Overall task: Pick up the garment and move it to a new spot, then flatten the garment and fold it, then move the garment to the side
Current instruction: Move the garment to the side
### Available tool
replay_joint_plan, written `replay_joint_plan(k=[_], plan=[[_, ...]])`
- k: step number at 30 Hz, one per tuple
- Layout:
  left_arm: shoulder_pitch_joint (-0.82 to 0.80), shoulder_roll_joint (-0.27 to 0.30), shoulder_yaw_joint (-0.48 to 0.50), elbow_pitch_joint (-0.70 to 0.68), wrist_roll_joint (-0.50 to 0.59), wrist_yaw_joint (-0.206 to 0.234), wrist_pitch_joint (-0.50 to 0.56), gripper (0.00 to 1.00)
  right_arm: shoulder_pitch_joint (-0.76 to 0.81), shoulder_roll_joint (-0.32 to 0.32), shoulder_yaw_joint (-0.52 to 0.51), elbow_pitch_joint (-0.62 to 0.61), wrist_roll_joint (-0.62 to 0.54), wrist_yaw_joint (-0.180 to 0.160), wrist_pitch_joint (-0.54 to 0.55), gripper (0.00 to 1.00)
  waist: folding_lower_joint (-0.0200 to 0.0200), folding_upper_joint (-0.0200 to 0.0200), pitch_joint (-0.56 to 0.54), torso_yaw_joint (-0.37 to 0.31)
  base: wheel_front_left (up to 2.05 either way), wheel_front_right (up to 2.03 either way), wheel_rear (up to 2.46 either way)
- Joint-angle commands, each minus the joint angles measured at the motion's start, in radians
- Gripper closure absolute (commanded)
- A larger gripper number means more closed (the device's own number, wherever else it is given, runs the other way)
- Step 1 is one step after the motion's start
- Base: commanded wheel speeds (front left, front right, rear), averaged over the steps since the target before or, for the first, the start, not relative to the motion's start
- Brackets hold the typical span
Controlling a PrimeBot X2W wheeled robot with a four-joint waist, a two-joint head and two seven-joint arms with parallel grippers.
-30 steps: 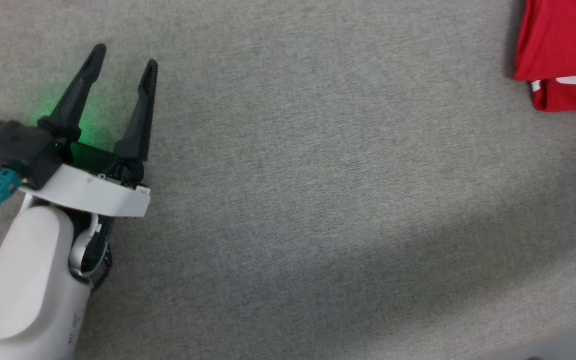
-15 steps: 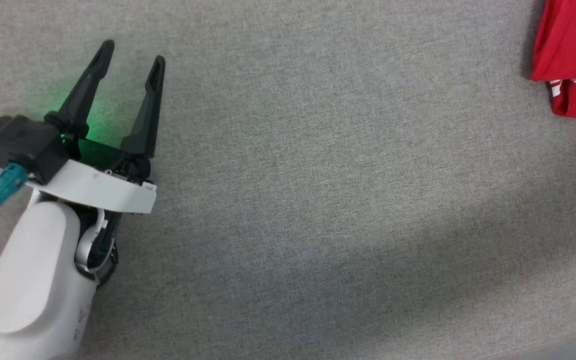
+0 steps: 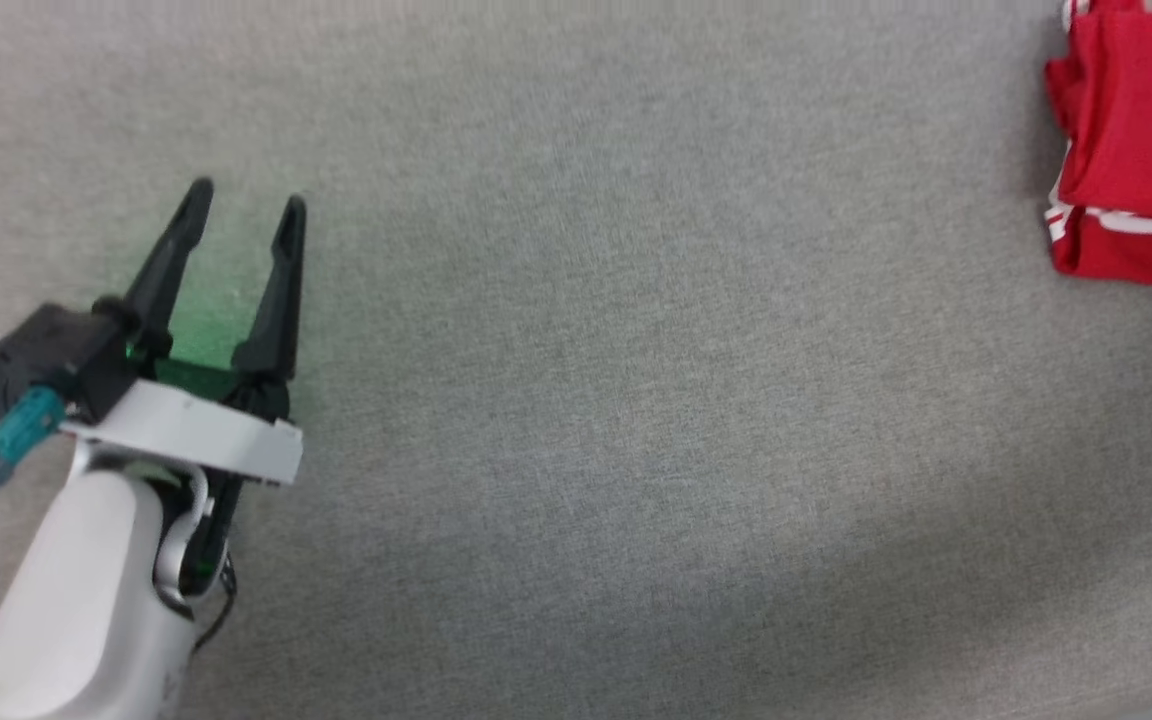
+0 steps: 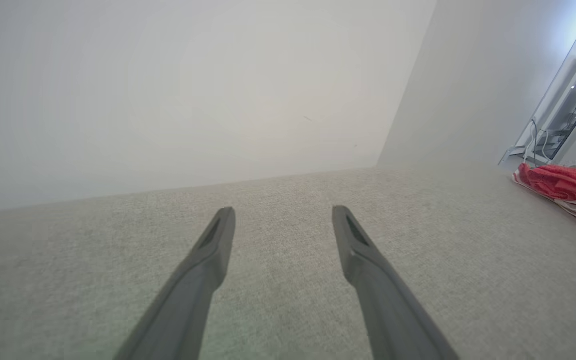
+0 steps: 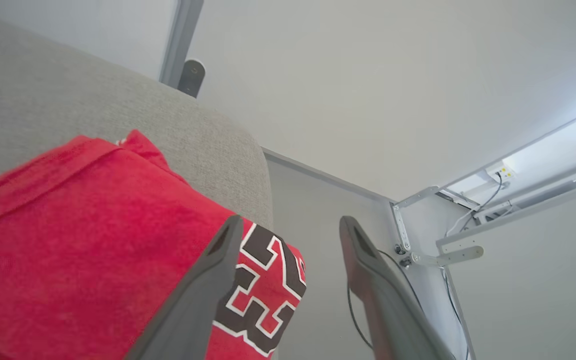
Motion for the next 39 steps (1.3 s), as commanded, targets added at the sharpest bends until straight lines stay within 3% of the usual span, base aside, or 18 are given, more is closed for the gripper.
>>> replay_joint_plan(k=[1,8,17,28,39], plan=[[0.024,-0.004,0.011,0.000,-0.003,0.002,0.001,0.00,0.023,0.002,-0.002,-0.009,0.010,-0.001,-0.007,0.00,0.0000,-0.0001,-0.070,0.018,0.00,0.00,0.00],[0.119,-0.031,0.072,0.001,0.005,0.002,0.001,0.00,0.095,-0.010,-0.080,-0.105,-0.007,-0.001,-0.014,0.00,0.0000,-0.0001,-0.190,0.053,0.00,0.00,0.00],[0.252,-0.068,0.149,0.008,0.014,0.002,0.001,0.00,0.349,0.025,-0.370,-0.298,-0.111,-0.001,-0.014,0.00,0.0000,-0.0001,-0.329,0.095,0.00,0.00,0.00],[0.398,-0.095,0.227,-0.013,0.034,0.002,0.001,0.00,0.696,0.135,-0.678,-0.518,-0.291,-0.001,-0.014,0.00,0.0000,-0.0001,-0.455,0.130,0.00,0.00,0.00],[0.479,-0.134,0.312,-0.065,0.079,0.002,0.001,0.00,0.976,0.274,-0.901,-0.735,-0.405,-0.001,-0.014,0.00,0.0000,-0.0001,-0.500,0.168,0.00,0.00,0.00]])
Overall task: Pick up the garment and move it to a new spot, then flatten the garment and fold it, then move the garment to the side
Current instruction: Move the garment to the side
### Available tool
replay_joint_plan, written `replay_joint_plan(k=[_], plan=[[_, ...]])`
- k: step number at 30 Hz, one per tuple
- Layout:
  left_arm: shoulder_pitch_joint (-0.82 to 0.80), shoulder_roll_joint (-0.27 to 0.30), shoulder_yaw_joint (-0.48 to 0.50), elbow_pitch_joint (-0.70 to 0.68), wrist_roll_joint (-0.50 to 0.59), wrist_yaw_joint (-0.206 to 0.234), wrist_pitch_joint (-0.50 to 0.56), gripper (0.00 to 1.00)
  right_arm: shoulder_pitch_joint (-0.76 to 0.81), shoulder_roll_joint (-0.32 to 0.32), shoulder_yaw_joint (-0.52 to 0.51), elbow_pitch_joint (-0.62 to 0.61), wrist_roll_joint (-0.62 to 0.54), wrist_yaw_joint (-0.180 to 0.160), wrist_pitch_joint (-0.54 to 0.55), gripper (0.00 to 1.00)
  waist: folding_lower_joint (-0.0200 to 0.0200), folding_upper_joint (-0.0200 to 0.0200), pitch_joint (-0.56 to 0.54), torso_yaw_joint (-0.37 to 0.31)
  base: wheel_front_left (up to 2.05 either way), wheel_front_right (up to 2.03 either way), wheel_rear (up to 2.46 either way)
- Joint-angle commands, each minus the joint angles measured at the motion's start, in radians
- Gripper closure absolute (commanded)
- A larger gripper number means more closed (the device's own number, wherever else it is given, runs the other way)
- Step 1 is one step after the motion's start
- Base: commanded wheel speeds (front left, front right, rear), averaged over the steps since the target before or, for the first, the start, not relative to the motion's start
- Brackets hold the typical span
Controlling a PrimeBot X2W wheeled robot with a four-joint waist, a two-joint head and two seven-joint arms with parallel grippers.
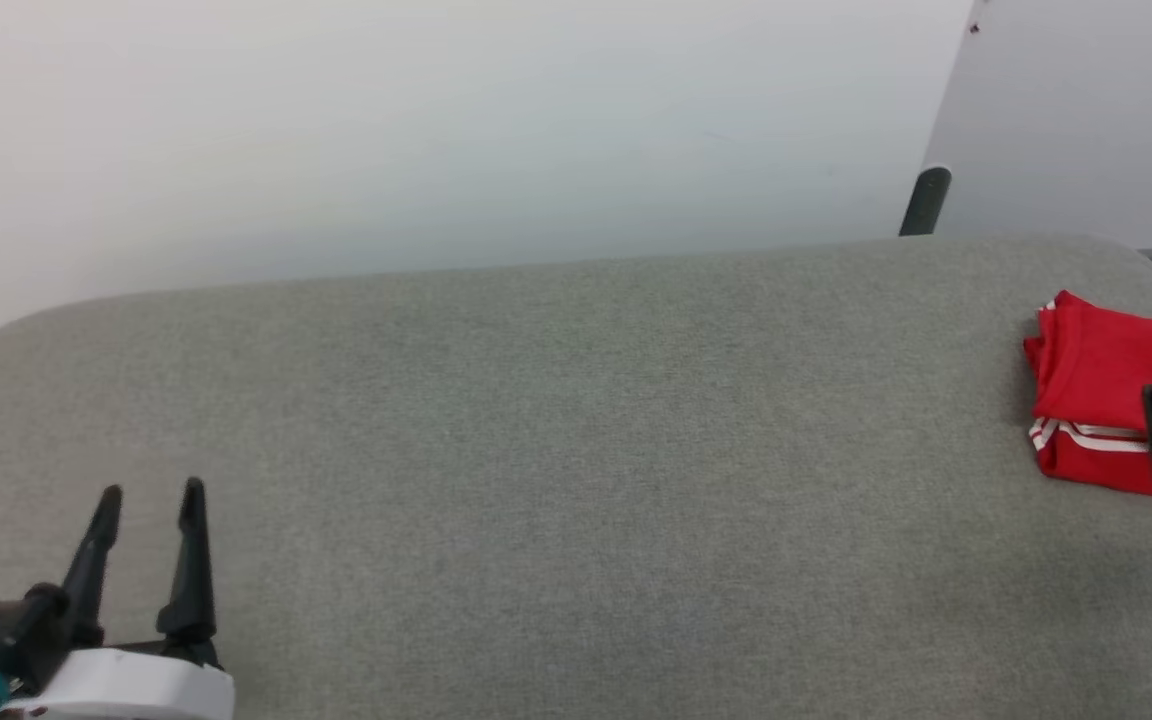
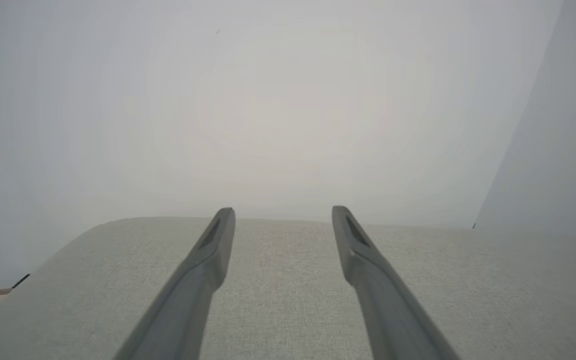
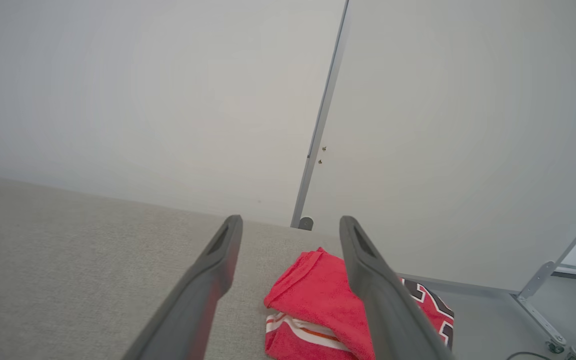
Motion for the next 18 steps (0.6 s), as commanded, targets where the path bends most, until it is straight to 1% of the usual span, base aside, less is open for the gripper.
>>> replay_joint_plan(k=[1,6,10,18], plan=[[0.016,-0.006,0.016,-0.006,0.006,0.002,0.001,0.00,0.043,0.020,-0.024,-0.024,-0.015,-0.001,-0.004,0.00,0.0000,0.0000,-0.014,0.017,0.00,0.00,0.00],[0.045,-0.019,0.050,-0.021,0.015,0.002,0.001,0.00,0.124,0.073,-0.056,-0.079,-0.039,-0.001,-0.003,0.00,0.0000,0.0000,-0.018,0.025,0.00,0.00,0.00],[0.062,-0.023,0.061,-0.025,0.014,0.002,0.001,0.00,0.164,0.099,-0.072,-0.102,-0.041,-0.001,-0.003,0.00,0.0000,0.0000,-0.016,0.027,0.00,0.00,0.00],[0.074,-0.024,0.053,-0.018,0.006,0.002,0.001,0.00,0.207,0.121,-0.077,-0.128,-0.040,-0.001,0.004,0.00,0.0000,0.0000,-0.012,0.027,0.00,0.00,0.00]])
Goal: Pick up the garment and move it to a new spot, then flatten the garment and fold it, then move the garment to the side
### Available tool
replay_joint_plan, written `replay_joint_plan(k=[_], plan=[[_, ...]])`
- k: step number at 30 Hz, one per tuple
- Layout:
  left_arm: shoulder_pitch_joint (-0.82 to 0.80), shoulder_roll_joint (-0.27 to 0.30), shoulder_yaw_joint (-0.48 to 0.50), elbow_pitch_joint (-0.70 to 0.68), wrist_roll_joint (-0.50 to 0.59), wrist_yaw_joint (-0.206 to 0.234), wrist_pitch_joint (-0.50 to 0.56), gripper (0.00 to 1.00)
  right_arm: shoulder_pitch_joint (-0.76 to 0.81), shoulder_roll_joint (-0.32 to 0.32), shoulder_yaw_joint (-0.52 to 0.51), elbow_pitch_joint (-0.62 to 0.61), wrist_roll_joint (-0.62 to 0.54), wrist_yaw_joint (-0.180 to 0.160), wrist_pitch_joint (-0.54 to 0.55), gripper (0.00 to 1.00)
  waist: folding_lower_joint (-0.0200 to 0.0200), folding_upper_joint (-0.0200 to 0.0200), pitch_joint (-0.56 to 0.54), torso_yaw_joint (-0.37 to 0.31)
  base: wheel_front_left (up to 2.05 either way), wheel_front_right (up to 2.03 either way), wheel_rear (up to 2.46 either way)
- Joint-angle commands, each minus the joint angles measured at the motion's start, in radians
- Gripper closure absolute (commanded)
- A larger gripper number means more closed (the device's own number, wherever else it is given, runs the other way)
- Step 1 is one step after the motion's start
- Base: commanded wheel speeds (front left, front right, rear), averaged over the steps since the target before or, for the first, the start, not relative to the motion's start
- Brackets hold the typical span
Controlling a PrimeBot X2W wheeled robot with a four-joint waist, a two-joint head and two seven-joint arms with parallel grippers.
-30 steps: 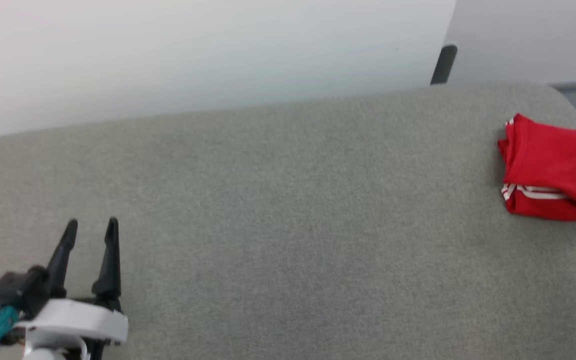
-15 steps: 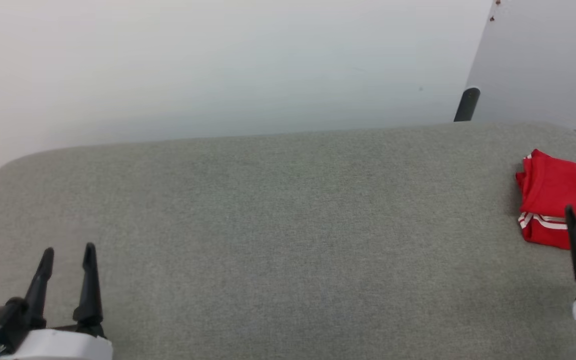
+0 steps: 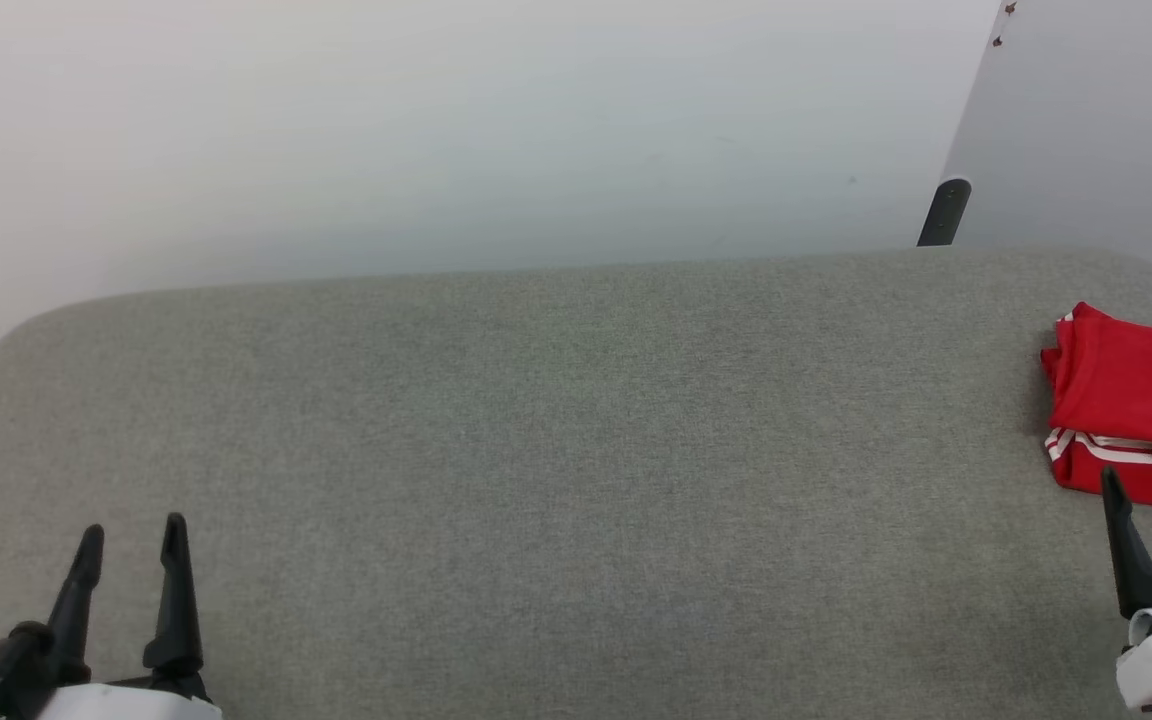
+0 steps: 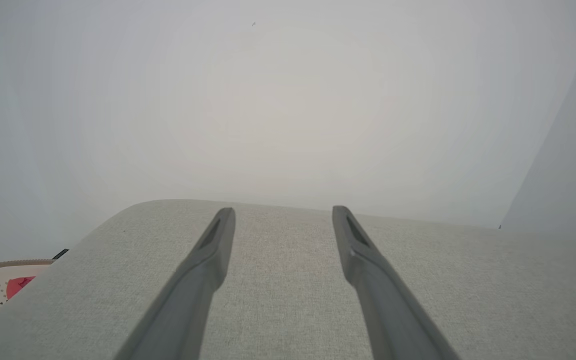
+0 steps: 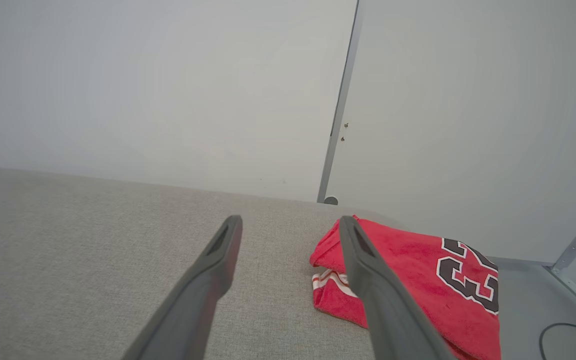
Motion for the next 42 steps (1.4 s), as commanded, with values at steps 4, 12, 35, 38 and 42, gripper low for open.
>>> replay_joint_plan(k=[4,12,35,38,42], plan=[[0.016,0.006,-0.012,0.010,-0.003,0.002,0.001,0.00,0.026,0.012,0.000,-0.017,0.000,-0.001,0.004,0.00,0.0000,0.0000,0.003,-0.001,0.00,0.00,0.00],[0.020,0.011,-0.028,0.019,-0.007,0.002,0.001,0.00,0.039,0.020,0.005,-0.028,0.005,-0.001,0.004,0.00,0.0000,0.0000,0.006,0.003,0.00,0.00,0.00],[0.020,-0.024,-0.059,0.075,-0.077,0.000,0.027,1.00,0.054,0.077,0.009,0.007,0.093,0.000,0.037,1.00,0.0000,0.0000,0.011,0.016,0.00,0.00,0.00],[0.013,-0.031,-0.059,0.076,-0.128,0.000,0.042,1.00,0.051,0.088,0.005,0.005,0.147,0.000,0.051,1.00,0.0000,0.0000,0.012,0.017,0.00,0.00,0.00],[0.005,-0.040,-0.059,0.077,-0.193,0.000,0.061,1.00,0.048,0.102,-0.002,0.001,0.216,0.000,0.069,1.00,0.0000,0.0000,0.013,0.017,0.00,0.00,0.00]])
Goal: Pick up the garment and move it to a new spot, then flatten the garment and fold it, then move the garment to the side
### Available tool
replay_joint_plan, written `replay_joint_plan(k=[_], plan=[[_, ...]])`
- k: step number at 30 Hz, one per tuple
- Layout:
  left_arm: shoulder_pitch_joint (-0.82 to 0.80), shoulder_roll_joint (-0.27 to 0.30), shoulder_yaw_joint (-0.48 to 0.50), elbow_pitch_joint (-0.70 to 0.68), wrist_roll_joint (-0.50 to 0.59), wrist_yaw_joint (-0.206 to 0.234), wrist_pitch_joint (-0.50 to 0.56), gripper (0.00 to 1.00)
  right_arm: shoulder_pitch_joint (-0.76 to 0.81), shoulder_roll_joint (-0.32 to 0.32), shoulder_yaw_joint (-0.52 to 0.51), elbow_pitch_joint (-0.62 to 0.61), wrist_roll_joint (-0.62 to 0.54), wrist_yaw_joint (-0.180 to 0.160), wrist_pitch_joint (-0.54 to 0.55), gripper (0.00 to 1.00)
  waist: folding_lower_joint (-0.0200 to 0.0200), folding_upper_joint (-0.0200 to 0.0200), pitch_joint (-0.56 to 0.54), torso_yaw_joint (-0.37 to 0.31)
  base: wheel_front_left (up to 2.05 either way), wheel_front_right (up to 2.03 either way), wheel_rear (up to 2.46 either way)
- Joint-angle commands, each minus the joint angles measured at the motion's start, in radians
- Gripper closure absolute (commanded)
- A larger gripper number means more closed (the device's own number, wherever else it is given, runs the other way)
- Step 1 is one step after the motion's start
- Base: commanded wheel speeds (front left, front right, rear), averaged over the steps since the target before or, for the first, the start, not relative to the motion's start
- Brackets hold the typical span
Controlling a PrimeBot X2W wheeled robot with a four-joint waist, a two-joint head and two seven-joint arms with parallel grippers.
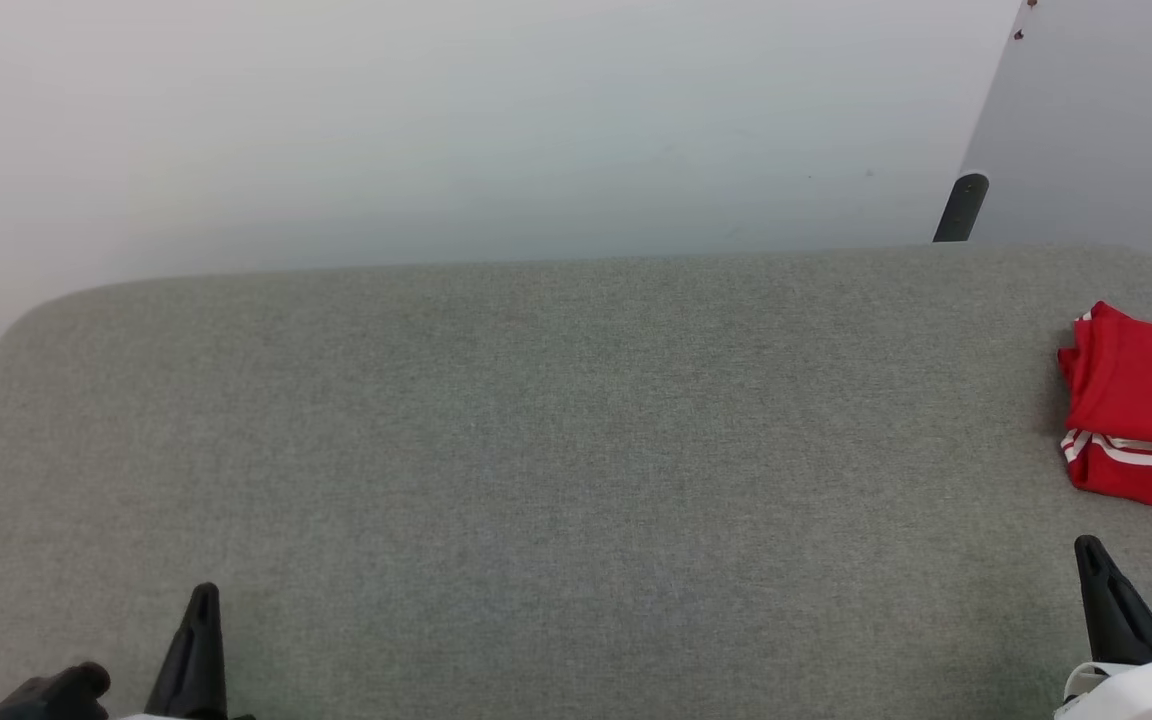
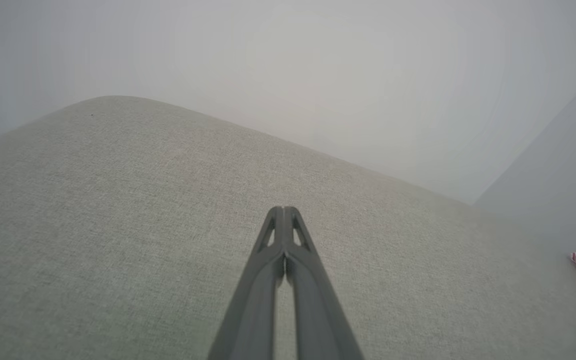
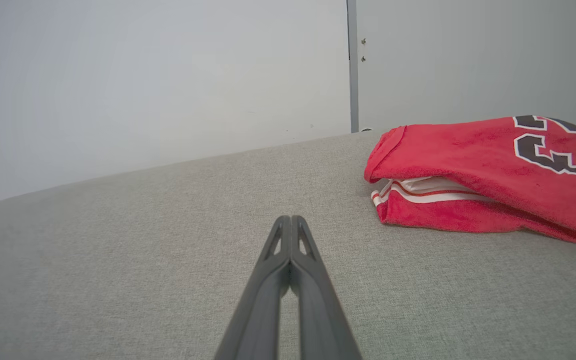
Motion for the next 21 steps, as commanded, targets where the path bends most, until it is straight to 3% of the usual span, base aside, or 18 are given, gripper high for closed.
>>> replay_joint_plan(k=[1,21], plan=[[-0.032,0.004,0.006,-0.012,-0.043,0.000,0.008,1.00,-0.027,-0.002,-0.014,-0.019,0.048,0.000,0.009,1.00,0.0000,0.0000,0.000,0.000,0.00,0.00,0.00],[-0.070,-0.034,0.006,-0.004,-0.324,0.001,0.090,1.00,-0.042,0.057,-0.041,-0.032,0.347,0.000,0.087,1.00,0.0000,0.0000,0.004,0.003,0.00,0.00,0.00]])
